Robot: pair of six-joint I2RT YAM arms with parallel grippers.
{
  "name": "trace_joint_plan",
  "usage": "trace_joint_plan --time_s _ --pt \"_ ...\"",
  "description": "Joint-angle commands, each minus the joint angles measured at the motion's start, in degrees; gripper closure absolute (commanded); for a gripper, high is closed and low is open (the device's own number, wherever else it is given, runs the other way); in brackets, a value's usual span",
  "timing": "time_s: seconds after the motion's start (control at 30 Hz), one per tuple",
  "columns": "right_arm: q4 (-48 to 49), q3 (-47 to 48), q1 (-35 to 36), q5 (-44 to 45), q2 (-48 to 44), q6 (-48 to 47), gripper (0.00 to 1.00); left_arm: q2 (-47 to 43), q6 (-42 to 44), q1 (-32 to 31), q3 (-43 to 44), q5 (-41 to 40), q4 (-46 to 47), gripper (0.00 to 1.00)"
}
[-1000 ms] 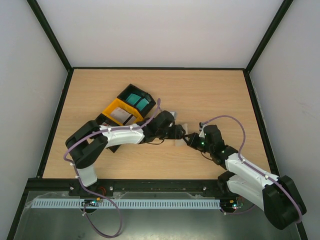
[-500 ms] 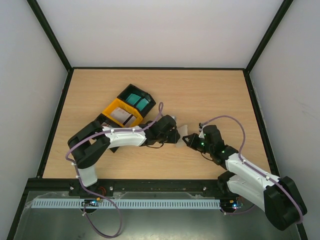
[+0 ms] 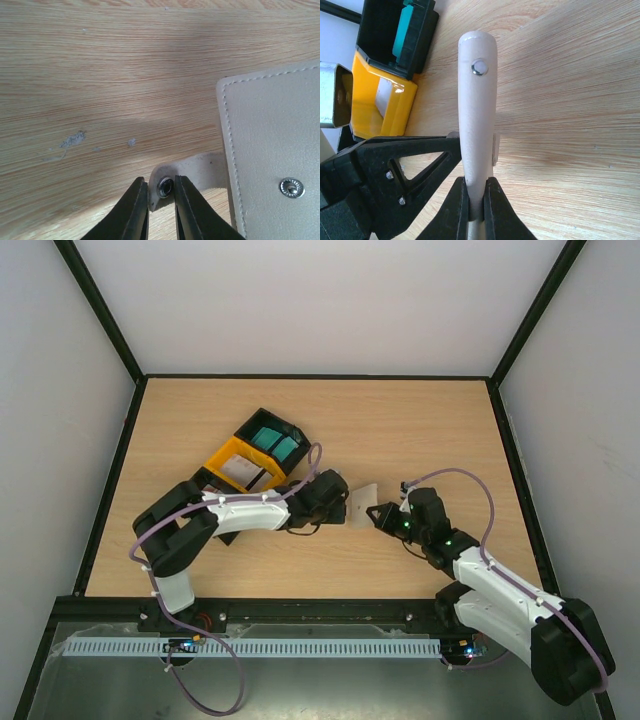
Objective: Put the credit cards into the card holder
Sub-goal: Open the card holder at the center of the board.
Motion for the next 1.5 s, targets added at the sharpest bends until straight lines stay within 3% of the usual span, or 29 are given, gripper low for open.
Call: trace_joint_plan --time_s 0.0,0.17,0.3,0.57,0.63,0.83,1.1,1.47 --pt "0.7 1.5 0.1 0.2 -0.4 0.8 0.98 -1.9 0.6 0.7 -1.2 0.9 0.1 0.81" --pt "2.3 1.1 0.1 -2.3 -0.1 1.2 0.98 -2.5 -0.3 1.7 -1.9 5.6 2.7 0.74" --pt "3.5 0.7 0.1 -4.2 -0.4 1.9 0.98 -1.9 -1.1 2.8 -2.7 7.9 4.8 0.75" --pt "3.8 -0.8 0.1 -3.8 -0.1 1.9 0.97 -3.5 -0.2 3.0 -3.8 7.8 5.2 0.97" --pt "2.8 -0.9 0.1 -3.0 1.2 0.9 0.84 -4.4 0.3 3.0 -4.0 7.9 4.4 0.97" --pt "-1.8 0.5 0.1 2.1 3.2 -4.2 0.30 -9.9 2.3 3.1 -5.3 9.3 1.4 0.97" --pt "-10.8 5.4 0.3 9.6 2.1 -6.9 0.22 -13.8 5.2 3.1 -3.0 12.2 -3.4 0.97" --pt "-4.4 4.7 7.6 5.4 4.5 -3.9 0.21 -14.6 5.2 3.0 -1.6 14.6 -3.4 0.97"
